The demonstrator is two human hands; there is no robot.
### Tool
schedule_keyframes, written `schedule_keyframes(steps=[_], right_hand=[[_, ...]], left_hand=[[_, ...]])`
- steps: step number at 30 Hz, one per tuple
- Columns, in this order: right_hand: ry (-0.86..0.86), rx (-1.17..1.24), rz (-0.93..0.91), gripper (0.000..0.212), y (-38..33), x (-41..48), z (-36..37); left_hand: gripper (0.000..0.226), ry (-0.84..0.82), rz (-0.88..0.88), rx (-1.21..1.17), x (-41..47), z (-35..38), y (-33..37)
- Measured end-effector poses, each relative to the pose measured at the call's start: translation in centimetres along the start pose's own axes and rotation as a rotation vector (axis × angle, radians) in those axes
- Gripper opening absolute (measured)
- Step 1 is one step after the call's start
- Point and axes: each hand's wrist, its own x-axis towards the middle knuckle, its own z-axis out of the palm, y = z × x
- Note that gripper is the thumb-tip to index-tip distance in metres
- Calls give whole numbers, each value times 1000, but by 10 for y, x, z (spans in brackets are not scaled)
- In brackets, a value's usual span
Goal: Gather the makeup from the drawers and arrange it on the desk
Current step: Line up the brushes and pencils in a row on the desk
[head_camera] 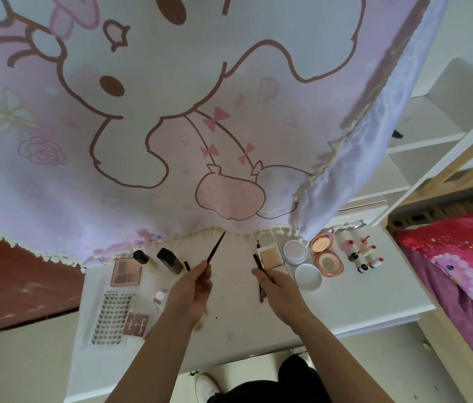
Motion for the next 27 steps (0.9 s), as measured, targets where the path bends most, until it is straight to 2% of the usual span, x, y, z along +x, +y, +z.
schedule_keyframes(steps=[3,8,11,14,18,27], right_hand=[[-3,74,146,26,10,5,2],[-7,-31,265,27,42,13,8],[-37,-219,233,27,59,20,11],[-42,-425,186,23,66,31,14],[14,-495,180,22,64,55,25],[98,-657,159,32,74,92,32]], left_hand=[[7,-11,-114,1,6,-6,-15],[4,12,-207,124,25,-23,-44],[18,37,-165,175,35,-31,-55],[27,92,-74,364,43,-36,-65],[30,160,27,614,58,-41,-74],[27,194,96,843,92,-22,-86]])
